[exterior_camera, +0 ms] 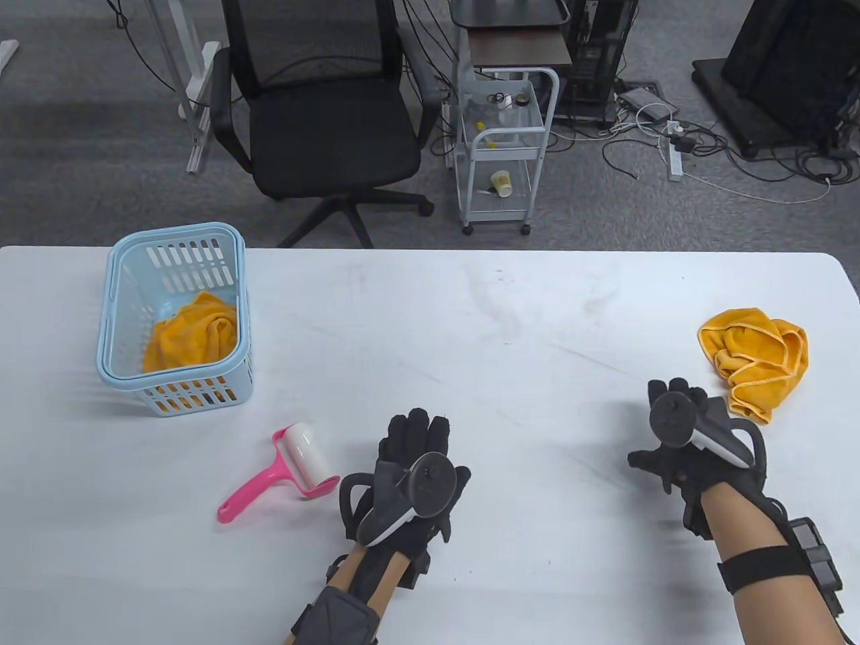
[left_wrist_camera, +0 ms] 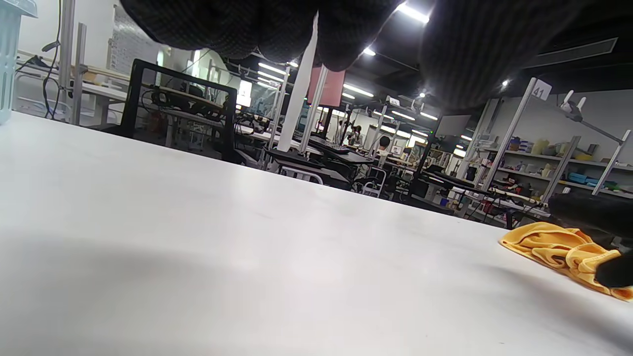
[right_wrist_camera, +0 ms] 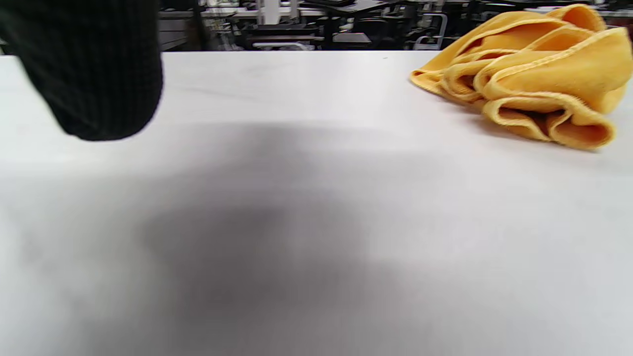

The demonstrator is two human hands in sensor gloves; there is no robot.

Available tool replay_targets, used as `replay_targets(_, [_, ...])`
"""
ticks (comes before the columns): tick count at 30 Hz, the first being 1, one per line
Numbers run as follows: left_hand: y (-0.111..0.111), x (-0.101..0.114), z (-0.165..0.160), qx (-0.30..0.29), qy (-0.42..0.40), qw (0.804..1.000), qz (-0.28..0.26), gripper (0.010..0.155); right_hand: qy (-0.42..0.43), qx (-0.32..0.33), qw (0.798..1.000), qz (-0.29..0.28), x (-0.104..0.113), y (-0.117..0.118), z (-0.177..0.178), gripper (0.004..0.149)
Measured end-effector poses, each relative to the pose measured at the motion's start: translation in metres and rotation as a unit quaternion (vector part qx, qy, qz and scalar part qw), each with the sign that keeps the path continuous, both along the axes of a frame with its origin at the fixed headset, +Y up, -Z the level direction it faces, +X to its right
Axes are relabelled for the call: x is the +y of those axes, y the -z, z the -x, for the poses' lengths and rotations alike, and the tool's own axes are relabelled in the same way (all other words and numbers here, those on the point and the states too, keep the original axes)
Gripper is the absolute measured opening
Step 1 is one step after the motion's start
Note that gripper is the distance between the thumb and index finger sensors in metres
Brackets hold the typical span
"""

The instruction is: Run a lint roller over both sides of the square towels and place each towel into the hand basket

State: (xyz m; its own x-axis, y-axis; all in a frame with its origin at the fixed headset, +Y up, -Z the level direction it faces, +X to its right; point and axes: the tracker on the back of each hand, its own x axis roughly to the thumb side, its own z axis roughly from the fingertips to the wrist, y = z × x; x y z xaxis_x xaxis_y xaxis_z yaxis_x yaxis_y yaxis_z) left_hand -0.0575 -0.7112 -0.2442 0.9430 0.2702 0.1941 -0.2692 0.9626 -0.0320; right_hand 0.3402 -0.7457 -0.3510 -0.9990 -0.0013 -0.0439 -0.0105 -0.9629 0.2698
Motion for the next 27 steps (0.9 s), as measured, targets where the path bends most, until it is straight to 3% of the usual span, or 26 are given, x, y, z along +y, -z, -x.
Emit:
replay_targets(5, [0.0, 0.002, 0.004, -0.003, -0.017, 1.0, 0.004, 0.071, 0.006, -0.095, 0.995, -0.026, 0.001, 0.039, -0.022, 0.099])
replay_targets(11, [0.0, 0.002, 0.005, -0.002, -0.019, 1.0, 0.006, 0.071, -0.028, -0.177, 0.983, -0.03, -0.007, 0.065, -0.051, 0.093])
replay_targets(19, [0.001, 0.003, 0.005, -0.001, -0.009, 1.0, 0.004, 0.07, -0.018, -0.275, 0.961, 0.012, -0.026, 0.07, -0.097, 0.096])
replay_targets(23, [0.001, 0.003, 0.003, -0.002, -0.003, 1.0, 0.005, 0.069, 0.048, -0.291, 0.955, 0.039, -0.04, 0.071, -0.108, 0.093])
replay_targets(27, [0.002, 0.002, 0.002, -0.004, 0.003, 1.0, 0.007, 0.069, 0.033, -0.281, 0.959, 0.02, -0.042, 0.073, -0.105, 0.091])
